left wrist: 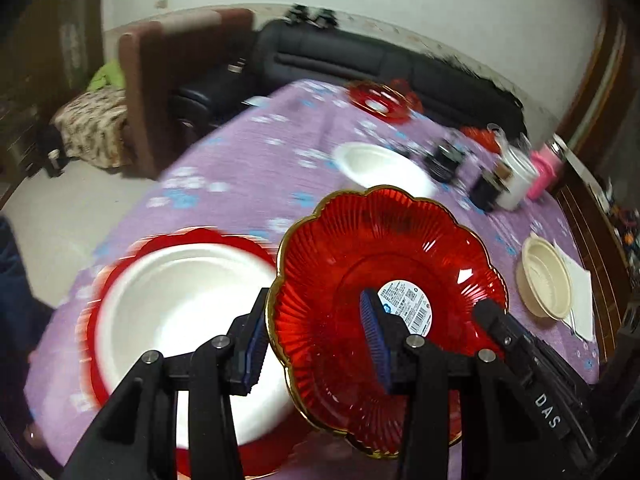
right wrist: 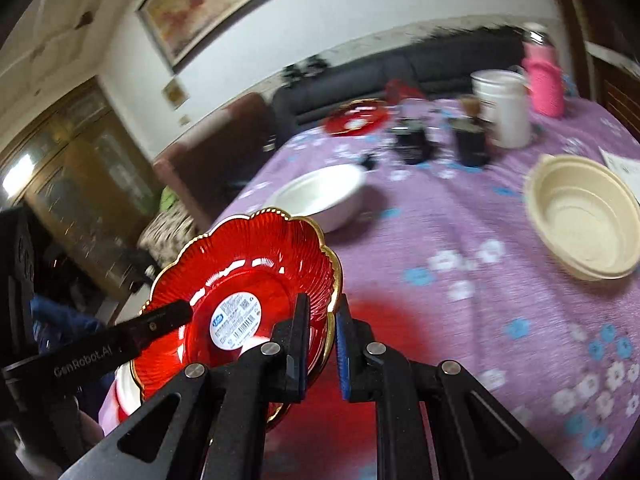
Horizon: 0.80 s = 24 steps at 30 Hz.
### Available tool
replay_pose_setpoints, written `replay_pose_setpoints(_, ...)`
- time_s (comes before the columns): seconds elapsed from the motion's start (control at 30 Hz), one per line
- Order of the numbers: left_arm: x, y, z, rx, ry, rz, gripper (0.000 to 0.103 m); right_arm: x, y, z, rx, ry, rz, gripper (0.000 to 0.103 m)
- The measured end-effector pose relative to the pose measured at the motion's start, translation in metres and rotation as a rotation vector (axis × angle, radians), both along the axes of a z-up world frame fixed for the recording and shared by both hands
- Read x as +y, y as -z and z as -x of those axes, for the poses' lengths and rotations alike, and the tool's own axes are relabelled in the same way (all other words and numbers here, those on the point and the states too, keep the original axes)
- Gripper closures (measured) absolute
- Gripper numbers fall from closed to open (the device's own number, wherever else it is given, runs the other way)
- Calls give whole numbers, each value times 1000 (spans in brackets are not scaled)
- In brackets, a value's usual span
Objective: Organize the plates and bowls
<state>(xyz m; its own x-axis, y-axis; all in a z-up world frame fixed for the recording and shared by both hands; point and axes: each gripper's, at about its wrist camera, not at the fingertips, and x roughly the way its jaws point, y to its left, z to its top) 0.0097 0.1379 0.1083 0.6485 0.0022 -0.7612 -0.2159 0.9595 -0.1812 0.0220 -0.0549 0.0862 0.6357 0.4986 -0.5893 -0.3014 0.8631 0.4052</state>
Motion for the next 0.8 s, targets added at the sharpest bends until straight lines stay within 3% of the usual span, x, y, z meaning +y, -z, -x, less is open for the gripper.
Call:
replay_pose_setpoints(0.13,48,0,33,-10,-104,-6,59,56,1,12,13,-100,26,89)
replay_pose_setpoints(0.37,105,23,48,35,-204,23,59,119,16,19,25,-175,110,89)
replay_pose_setpoints(0.8,109,36,41,39,-181,-6,56,141,21,13,-17,-145,231,85)
